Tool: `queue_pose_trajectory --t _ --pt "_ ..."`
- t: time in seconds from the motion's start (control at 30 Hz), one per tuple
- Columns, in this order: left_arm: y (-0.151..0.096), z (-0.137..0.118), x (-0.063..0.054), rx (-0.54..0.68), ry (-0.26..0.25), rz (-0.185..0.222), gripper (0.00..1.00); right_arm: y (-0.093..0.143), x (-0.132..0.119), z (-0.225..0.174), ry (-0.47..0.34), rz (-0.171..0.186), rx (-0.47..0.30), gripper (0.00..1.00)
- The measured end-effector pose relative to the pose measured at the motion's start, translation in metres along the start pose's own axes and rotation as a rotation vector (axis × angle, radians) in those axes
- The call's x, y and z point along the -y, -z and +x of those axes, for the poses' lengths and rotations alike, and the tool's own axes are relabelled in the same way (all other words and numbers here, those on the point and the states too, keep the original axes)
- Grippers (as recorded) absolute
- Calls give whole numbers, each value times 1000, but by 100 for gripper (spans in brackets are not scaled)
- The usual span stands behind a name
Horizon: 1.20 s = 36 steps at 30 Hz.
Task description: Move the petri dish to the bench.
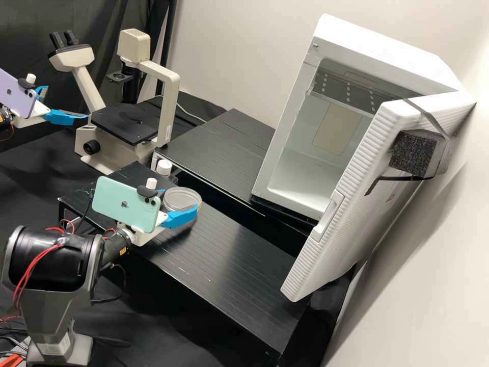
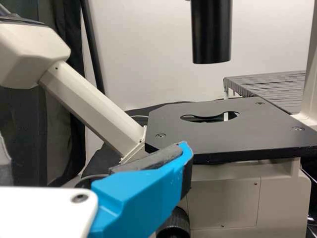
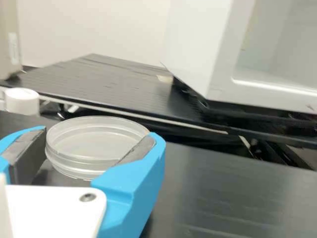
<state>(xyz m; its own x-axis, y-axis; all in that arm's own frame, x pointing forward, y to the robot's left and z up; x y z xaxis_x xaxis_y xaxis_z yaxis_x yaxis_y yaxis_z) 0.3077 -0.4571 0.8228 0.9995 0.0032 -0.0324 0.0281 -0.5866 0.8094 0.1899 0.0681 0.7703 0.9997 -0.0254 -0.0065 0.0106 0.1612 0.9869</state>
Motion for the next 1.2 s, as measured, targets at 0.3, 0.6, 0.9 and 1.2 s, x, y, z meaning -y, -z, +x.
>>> queue_pose_trajectory --t 0.3,0.6,0.9,1.2 --pt "0 0 0 0 0 0 100 -24 -8 8 -72 0 89 0" --pt "0 0 0 0 0 0 100 -36 -12 11 -106 35 120 0" --pt "0 0 0 0 0 0 100 -36 -11 12 -109 47 115 0" --pt "0 0 0 0 0 0 100 -33 -8 11 -95 46 96 100"
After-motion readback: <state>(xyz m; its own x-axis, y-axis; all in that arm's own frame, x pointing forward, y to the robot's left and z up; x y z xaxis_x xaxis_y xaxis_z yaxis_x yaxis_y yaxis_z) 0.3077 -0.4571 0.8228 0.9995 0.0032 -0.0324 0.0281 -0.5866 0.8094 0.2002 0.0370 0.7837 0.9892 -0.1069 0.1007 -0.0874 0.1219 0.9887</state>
